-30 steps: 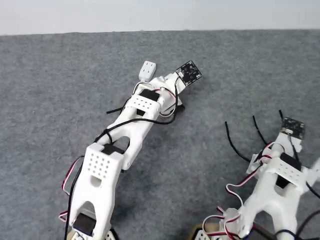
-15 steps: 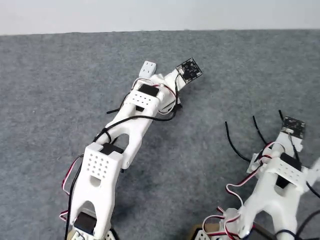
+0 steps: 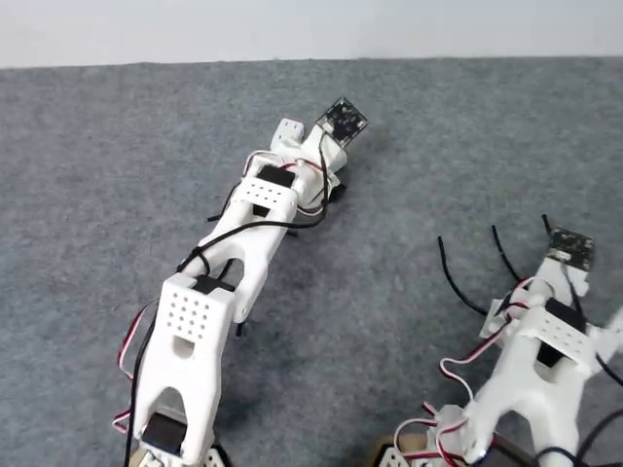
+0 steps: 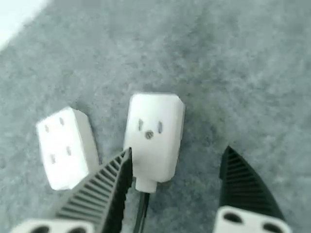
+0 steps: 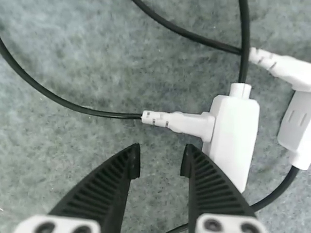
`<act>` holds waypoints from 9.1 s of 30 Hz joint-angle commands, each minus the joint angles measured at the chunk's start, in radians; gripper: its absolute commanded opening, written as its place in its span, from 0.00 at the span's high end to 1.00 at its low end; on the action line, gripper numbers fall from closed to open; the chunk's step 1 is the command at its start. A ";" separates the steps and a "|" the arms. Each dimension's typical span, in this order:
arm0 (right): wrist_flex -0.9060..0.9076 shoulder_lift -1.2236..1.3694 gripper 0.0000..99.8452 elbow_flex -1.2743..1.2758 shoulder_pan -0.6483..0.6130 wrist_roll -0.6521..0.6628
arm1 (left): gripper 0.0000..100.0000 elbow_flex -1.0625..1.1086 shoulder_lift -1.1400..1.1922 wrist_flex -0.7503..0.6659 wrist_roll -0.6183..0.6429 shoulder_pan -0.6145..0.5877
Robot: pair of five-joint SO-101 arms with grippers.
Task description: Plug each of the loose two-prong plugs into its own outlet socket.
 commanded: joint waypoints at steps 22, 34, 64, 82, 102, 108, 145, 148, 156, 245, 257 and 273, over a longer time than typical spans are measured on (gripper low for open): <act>-0.013 -0.008 0.86 0.018 -0.012 0.049 | 0.99 -0.636 0.325 0.520 0.018 0.005; -0.015 -0.008 0.86 0.020 -0.047 0.049 | 0.99 -1.213 0.253 1.114 0.531 0.031; -0.028 -0.001 0.86 0.020 -0.048 0.051 | 0.99 0.641 -0.678 0.845 0.904 0.241; -0.028 0.001 0.86 0.020 -0.048 0.057 | 0.56 1.007 -0.842 0.483 0.833 0.427; -0.028 0.001 0.86 0.020 -0.048 0.057 | 0.98 1.185 -1.338 0.324 0.331 0.404; -0.028 0.001 0.86 0.020 -0.048 0.057 | 0.99 1.175 -1.086 0.164 0.339 0.497; -0.024 -0.002 0.86 0.020 -0.048 0.055 | 0.99 1.201 -1.260 0.187 0.333 0.153; -0.024 -0.002 0.86 0.020 -0.048 0.051 | 0.99 1.201 -1.297 0.270 0.338 0.080; -0.028 -0.007 0.86 0.018 -0.091 0.049 | 0.99 1.314 -1.582 0.440 0.339 -0.210; 0.300 0.470 0.99 -0.756 -0.509 -0.100 | 0.99 1.910 -2.035 0.044 0.247 -0.824; -0.077 0.470 0.99 -0.465 -0.509 -0.040 | 0.99 1.893 -2.039 0.118 0.198 -0.707; -0.067 0.470 0.99 -0.462 -0.456 -0.034 | 0.76 1.580 -1.949 0.305 0.072 0.133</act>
